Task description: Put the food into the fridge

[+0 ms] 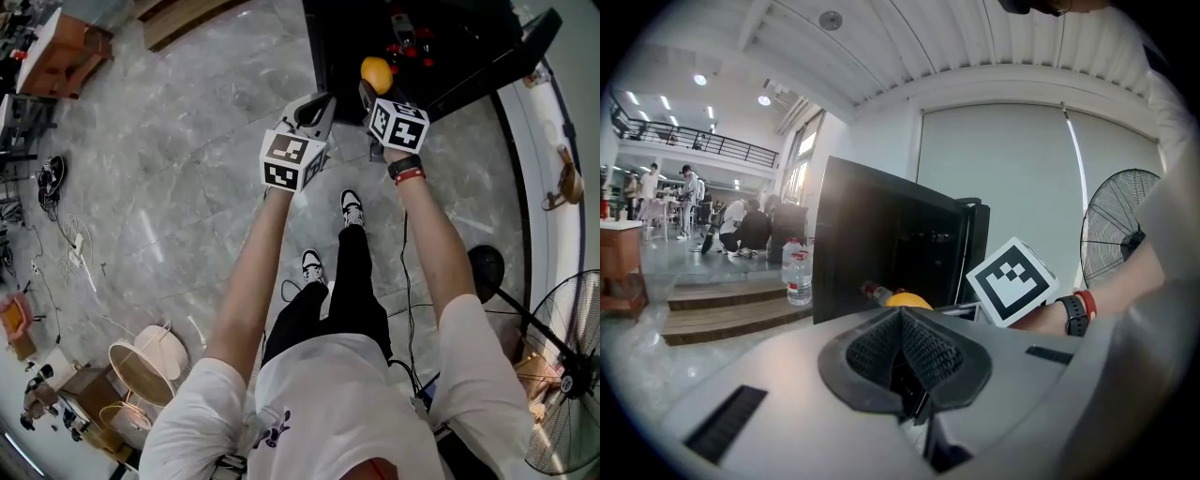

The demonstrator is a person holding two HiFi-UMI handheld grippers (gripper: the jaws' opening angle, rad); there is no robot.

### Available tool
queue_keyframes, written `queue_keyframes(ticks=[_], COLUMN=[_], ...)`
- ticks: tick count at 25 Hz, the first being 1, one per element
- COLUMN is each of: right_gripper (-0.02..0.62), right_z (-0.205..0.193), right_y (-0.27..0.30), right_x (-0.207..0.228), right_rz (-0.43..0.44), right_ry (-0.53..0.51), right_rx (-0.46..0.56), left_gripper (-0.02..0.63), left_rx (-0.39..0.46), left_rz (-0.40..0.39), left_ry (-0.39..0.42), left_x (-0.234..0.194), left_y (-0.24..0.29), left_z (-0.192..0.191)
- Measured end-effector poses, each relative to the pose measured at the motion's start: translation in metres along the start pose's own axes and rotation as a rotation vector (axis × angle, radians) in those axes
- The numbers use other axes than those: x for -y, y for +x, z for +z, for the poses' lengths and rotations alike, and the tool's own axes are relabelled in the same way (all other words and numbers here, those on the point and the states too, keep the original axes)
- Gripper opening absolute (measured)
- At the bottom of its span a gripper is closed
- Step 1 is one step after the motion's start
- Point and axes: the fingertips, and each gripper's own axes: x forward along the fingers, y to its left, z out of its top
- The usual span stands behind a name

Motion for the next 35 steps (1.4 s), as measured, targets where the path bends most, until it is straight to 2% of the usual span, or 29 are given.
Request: queue_keyframes(ticks=[7, 16, 35], right_gripper=[0.301, 0.302, 0.302], right_z=[-0.004, -0.004, 0.002], right_y=[0.043, 0.068, 0.131], right_x=[0.005, 0.011, 0.039], right_rz=[0.013, -0.007, 0.003], right_ry=[-0.010, -0.018, -0.116], right_rx=[-0.006, -0.005, 0.022], left_gripper=[0.018, 0.018, 0.018], left_rx=[0.003, 0.014, 0.079], left_rz=[0.004, 0.010, 0.021], left_ry=[-0.023, -0.019, -0.004], left_x=[-0.017, -0.027, -0.048], left_y=[0.022, 0.033, 0.073], left_z=[-0.016, -0.023, -0.037])
